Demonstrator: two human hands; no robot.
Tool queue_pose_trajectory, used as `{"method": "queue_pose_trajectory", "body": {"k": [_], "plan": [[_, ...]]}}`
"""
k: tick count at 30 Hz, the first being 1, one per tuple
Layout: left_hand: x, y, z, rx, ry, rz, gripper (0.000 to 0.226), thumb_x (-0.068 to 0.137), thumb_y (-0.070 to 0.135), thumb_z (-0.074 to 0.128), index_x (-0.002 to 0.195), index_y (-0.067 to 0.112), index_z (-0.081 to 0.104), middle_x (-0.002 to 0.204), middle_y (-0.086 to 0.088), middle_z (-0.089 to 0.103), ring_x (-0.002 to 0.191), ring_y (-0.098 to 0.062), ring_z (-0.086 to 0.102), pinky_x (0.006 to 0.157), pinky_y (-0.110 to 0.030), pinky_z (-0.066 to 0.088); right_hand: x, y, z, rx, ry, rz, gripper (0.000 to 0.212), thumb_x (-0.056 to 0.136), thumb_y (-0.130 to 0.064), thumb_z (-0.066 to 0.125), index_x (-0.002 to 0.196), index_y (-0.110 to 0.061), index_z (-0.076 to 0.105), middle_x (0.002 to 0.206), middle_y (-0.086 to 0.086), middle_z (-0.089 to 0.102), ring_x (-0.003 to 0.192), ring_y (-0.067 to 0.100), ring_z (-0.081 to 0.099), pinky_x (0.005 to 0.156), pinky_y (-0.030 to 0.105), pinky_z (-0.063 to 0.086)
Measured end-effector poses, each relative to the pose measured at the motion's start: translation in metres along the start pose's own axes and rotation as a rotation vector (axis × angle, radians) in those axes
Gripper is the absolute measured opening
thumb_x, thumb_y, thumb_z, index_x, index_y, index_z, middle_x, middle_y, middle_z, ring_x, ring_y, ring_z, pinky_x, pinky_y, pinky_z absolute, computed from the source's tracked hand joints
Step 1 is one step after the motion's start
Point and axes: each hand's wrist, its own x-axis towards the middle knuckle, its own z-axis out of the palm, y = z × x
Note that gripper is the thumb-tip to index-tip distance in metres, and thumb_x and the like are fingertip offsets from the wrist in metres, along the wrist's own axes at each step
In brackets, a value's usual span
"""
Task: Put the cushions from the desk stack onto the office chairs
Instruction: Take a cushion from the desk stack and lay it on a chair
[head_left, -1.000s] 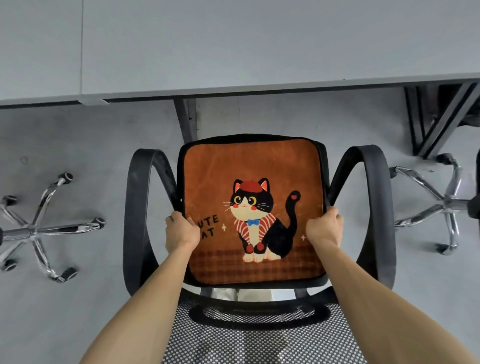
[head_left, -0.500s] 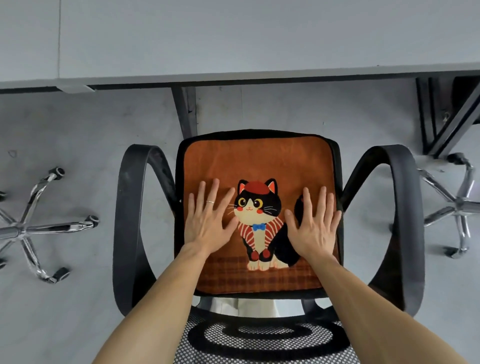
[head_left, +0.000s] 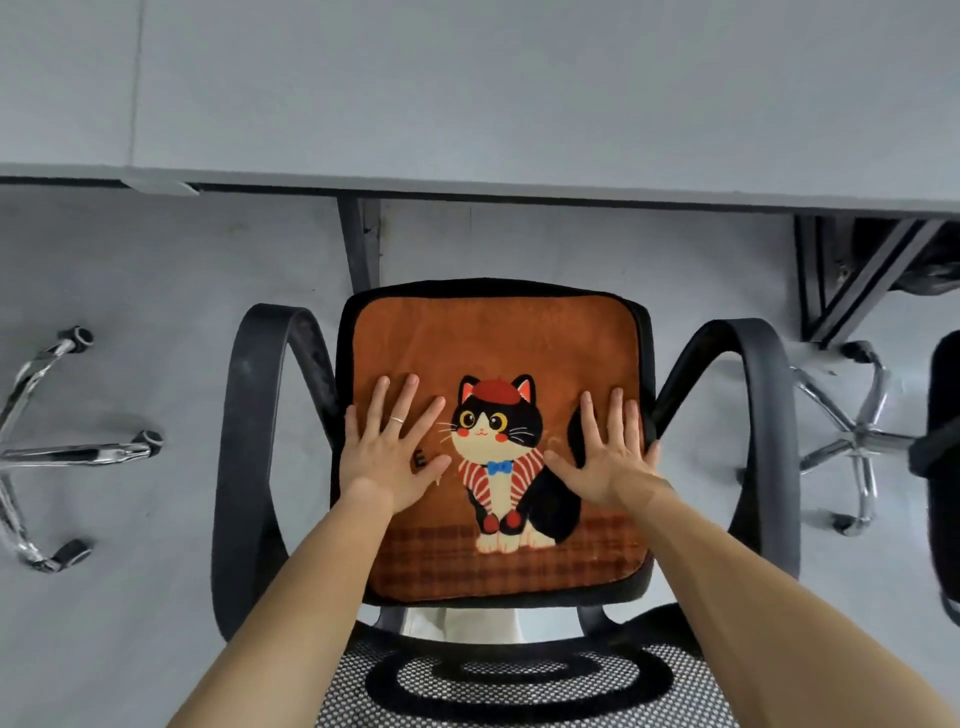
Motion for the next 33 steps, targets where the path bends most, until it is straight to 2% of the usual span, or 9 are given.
{"method": "queue_pose_trajectory", "body": {"k": [4,6,8,10,12,14,19,24,33], "plan": [[-0.006,0.015,-0.054,0.051,-0.314,-0.040,0.097,0.091,0.067,0.047,0.152,0.042,-0.024,0.157,-0.001,-0.041,0.149,-0.039,-0.022,0.118,-0.061,0.021,-0.006,-0.007,-0.056,-0.141,-0.207,0.049,0.103,0.081,-0.088,0.037,0.158,-0.043,-0.013,0.166,-0.002,-0.026,0.156,0.029,-0.013,0.117,0.069,0.000],[-0.003,0.023,-0.087,0.016,-0.347,-0.016,0.084,0.094,0.057,0.050,0.159,0.037,0.000,0.167,-0.008,-0.012,0.150,-0.040,0.014,0.111,-0.054,0.034,0.003,-0.013,-0.074,-0.132,-0.258,0.096,0.096,0.081,-0.077,0.044,0.161,-0.042,0.005,0.171,0.000,-0.006,0.157,0.033,0.004,0.120,0.068,0.006],[0.003,0.026,-0.114,-0.082,-0.290,0.053,0.062,0.098,0.052,0.042,0.153,0.027,0.033,0.156,-0.011,0.033,0.132,-0.034,0.047,0.096,-0.042,0.046,0.006,-0.027,-0.088,-0.129,-0.232,0.080,0.081,0.084,-0.063,0.043,0.158,-0.032,0.030,0.165,0.007,0.029,0.149,0.037,0.029,0.119,0.065,0.021],[0.011,0.027,-0.124,-0.169,-0.191,0.093,0.052,0.100,0.048,0.039,0.144,0.022,0.045,0.140,-0.009,0.051,0.122,-0.031,0.054,0.090,-0.040,0.048,0.000,-0.047,-0.099,-0.114,-0.110,0.030,0.067,0.091,-0.053,0.042,0.150,-0.023,0.046,0.153,0.009,0.048,0.138,0.039,0.045,0.115,0.060,0.034],[0.023,0.029,-0.118,-0.177,-0.017,0.121,0.054,0.100,0.045,0.041,0.149,0.022,0.039,0.151,-0.010,0.041,0.137,-0.031,0.040,0.105,-0.044,0.041,-0.001,-0.065,-0.099,-0.034,0.067,-0.044,0.059,0.096,-0.051,0.040,0.149,-0.025,0.047,0.153,0.009,0.046,0.139,0.038,0.042,0.112,0.055,0.038],[0.039,0.030,-0.104,-0.160,0.138,0.154,0.063,0.101,0.046,0.040,0.158,0.025,0.022,0.164,-0.010,0.018,0.152,-0.030,0.013,0.121,-0.048,0.020,0.002,-0.082,-0.092,0.038,0.246,-0.138,0.057,0.101,-0.052,0.036,0.154,-0.032,0.036,0.162,0.007,0.031,0.150,0.039,0.023,0.118,0.054,0.030],[0.081,0.011,-0.072,-0.142,0.214,0.136,0.070,0.097,0.068,0.021,0.154,0.047,-0.014,0.162,0.005,-0.031,0.148,-0.027,-0.029,0.122,-0.057,-0.002,0.051,-0.072,-0.069,0.076,0.389,-0.190,0.064,0.098,-0.070,0.015,0.157,-0.052,-0.005,0.169,-0.009,-0.017,0.152,0.028,-0.025,0.120,0.065,-0.007],[0.093,-0.011,-0.047,-0.147,0.289,0.029,0.090,0.079,0.092,0.015,0.148,0.052,-0.026,0.158,0.004,-0.038,0.144,-0.033,-0.037,0.118,-0.059,-0.016,0.081,-0.026,-0.056,0.027,0.501,-0.054,0.087,0.079,-0.095,0.007,0.152,-0.056,-0.018,0.166,-0.011,-0.026,0.151,0.028,-0.029,0.117,0.070,-0.010],[0.091,-0.004,-0.049,-0.166,0.259,-0.054,0.100,0.071,0.098,0.018,0.147,0.051,-0.027,0.159,0.002,-0.038,0.145,-0.039,-0.032,0.118,-0.064,-0.008,0.084,-0.026,-0.054,0.156,0.503,0.027,0.113,0.065,-0.105,0.014,0.156,-0.046,-0.020,0.166,0.001,-0.027,0.151,0.030,-0.030,0.120,0.063,-0.010]]}}
